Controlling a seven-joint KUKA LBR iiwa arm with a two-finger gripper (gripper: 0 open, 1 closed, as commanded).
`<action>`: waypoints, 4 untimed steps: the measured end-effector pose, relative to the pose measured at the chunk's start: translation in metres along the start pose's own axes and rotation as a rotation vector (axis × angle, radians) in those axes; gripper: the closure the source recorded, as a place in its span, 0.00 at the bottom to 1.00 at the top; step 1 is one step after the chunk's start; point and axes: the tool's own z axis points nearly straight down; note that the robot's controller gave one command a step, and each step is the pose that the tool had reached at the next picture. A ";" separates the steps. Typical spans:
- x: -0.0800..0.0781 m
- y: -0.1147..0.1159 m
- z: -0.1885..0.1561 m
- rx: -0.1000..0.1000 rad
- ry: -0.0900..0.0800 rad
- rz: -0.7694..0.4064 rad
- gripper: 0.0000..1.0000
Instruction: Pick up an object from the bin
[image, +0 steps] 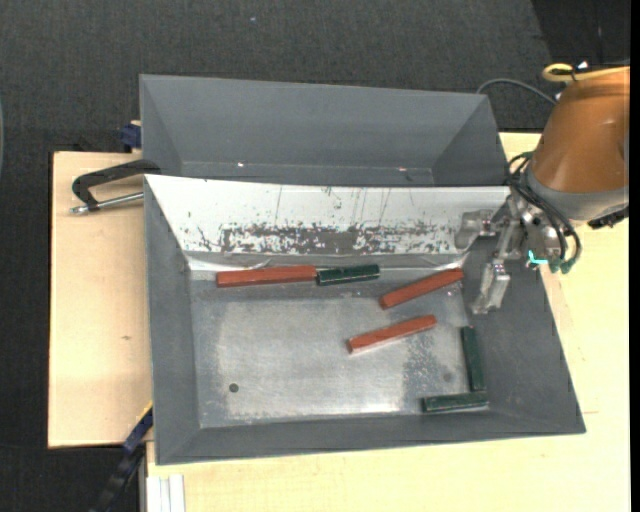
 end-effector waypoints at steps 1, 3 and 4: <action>-0.002 0.000 -0.005 0.002 -0.008 -0.002 0.00; 0.029 0.021 0.094 0.000 -0.003 0.085 0.00; 0.024 0.049 0.091 0.001 -0.008 0.115 0.00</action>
Offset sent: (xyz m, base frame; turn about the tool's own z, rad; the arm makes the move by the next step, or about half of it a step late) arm -0.0173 0.0163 -0.1057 -0.0308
